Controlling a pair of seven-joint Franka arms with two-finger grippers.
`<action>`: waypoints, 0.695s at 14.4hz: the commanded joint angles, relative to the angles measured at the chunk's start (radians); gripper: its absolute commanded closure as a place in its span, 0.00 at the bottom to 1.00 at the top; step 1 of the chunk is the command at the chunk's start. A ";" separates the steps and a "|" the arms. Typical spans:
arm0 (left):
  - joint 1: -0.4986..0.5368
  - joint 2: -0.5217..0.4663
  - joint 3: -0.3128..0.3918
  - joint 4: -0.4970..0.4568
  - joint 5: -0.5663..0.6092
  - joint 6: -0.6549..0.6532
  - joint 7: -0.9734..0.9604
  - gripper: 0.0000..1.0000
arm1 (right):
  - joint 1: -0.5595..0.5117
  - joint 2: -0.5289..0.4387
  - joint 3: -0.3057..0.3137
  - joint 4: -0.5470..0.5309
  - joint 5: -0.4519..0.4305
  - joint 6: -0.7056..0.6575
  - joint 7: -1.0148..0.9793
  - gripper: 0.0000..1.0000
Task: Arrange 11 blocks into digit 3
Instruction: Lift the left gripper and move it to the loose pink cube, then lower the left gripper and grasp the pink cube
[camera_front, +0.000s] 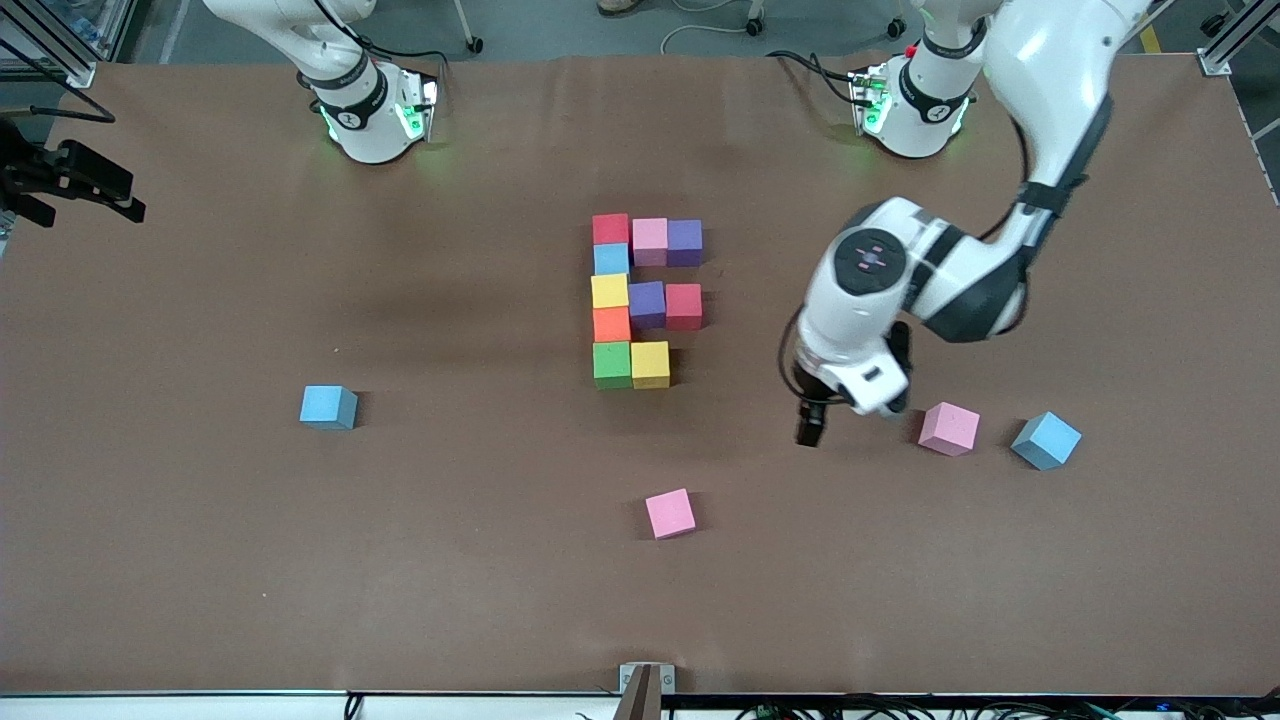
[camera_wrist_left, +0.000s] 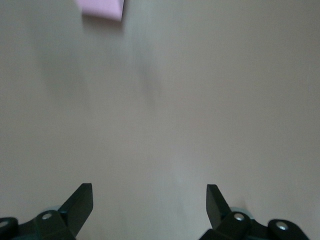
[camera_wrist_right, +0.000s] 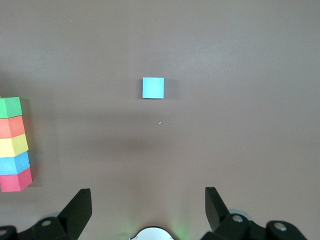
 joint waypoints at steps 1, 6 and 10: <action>0.121 -0.032 -0.013 -0.055 0.005 0.001 0.146 0.00 | -0.013 -0.022 0.011 -0.025 -0.007 -0.001 0.003 0.00; 0.295 0.025 -0.013 -0.048 0.005 -0.028 0.483 0.00 | -0.012 -0.022 0.011 -0.025 -0.009 0.000 0.002 0.00; 0.330 0.120 -0.007 0.027 0.003 -0.023 0.665 0.00 | -0.018 -0.022 0.010 -0.023 -0.011 0.011 0.000 0.00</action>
